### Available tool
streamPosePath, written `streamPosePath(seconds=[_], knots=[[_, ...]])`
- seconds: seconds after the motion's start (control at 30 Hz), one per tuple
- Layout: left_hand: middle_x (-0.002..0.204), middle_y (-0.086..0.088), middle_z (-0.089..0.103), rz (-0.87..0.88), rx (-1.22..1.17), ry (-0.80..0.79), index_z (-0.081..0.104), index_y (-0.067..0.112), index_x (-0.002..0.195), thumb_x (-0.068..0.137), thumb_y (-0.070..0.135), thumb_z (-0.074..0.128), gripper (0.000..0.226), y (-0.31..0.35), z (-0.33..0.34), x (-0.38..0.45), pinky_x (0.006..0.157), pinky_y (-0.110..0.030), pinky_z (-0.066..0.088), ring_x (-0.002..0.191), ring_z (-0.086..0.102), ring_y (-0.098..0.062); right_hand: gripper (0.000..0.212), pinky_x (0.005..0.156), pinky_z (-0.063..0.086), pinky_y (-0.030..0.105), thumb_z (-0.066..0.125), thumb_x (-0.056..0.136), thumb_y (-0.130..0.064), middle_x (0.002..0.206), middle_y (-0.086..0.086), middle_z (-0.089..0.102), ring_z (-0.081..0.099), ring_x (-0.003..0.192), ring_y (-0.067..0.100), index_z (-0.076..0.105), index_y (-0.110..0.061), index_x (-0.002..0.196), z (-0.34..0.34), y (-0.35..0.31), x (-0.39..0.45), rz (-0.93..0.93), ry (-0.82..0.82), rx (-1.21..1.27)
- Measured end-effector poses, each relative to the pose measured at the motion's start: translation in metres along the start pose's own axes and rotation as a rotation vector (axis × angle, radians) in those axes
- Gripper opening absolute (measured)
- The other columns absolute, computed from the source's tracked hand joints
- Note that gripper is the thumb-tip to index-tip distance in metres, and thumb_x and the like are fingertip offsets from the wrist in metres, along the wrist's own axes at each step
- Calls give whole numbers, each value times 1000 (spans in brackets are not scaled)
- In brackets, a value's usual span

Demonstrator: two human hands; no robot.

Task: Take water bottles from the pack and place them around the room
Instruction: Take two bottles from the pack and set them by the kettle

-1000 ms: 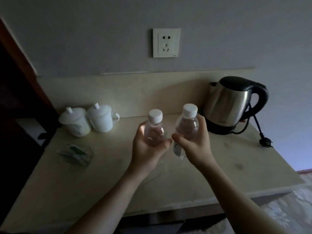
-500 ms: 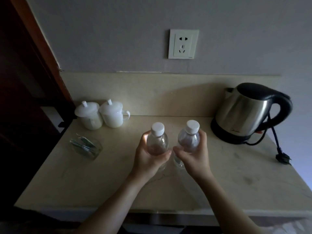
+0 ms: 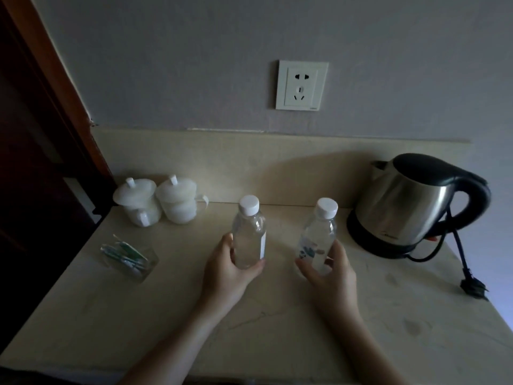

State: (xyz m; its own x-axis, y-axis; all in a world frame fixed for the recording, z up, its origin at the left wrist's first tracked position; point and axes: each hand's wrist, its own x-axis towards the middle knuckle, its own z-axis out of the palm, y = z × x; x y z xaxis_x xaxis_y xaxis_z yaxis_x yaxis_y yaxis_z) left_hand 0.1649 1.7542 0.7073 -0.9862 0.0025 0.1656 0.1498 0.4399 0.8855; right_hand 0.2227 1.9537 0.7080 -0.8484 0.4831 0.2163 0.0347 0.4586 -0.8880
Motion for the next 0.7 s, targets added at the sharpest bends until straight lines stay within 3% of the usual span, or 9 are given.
streamPosePath(seconds=[0.17, 0.33, 0.4, 0.57, 0.7], knots=[[85, 10, 75, -6, -136, -97, 65, 31, 92, 65, 22, 85, 35, 3, 13, 46, 74, -39, 59, 80, 72, -11, 43, 73, 51, 32, 76, 82, -34, 107, -10, 67, 66, 92, 12, 46, -38, 112, 7, 5, 47, 26, -66, -61], [90, 11, 74, -21, -159, -115, 60, 28, 95, 65, 21, 88, 42, 6, 32, 77, 66, -14, 51, 80, 68, 4, 43, 80, 53, 38, 76, 79, -32, 109, -3, 60, 62, 96, 18, 53, -24, 115, 21, 12, 76, 7, -43, -126], [92, 11, 74, -13, -153, -119, 61, 29, 96, 65, 20, 89, 43, 3, 38, 86, 66, -10, 50, 81, 68, 5, 39, 80, 52, 37, 75, 81, -31, 107, -2, 59, 61, 97, 20, 55, -20, 112, 26, 13, 85, 2, -48, -139], [95, 14, 73, 11, -163, -155, 60, 37, 99, 67, 20, 89, 46, -5, 48, 106, 78, -19, 54, 90, 70, -1, 31, 70, 49, 34, 72, 85, -35, 96, -5, 68, 64, 87, 17, 55, -21, 108, 35, 12, 102, 31, -77, -150], [106, 14, 71, 39, -177, -174, 55, 34, 117, 67, 34, 85, 58, -9, 56, 117, 88, -28, 54, 100, 68, -4, 23, 56, 36, 14, 69, 89, -35, 81, -16, 62, 57, 72, 2, 53, -26, 102, 39, 9, 111, 19, -119, -180]])
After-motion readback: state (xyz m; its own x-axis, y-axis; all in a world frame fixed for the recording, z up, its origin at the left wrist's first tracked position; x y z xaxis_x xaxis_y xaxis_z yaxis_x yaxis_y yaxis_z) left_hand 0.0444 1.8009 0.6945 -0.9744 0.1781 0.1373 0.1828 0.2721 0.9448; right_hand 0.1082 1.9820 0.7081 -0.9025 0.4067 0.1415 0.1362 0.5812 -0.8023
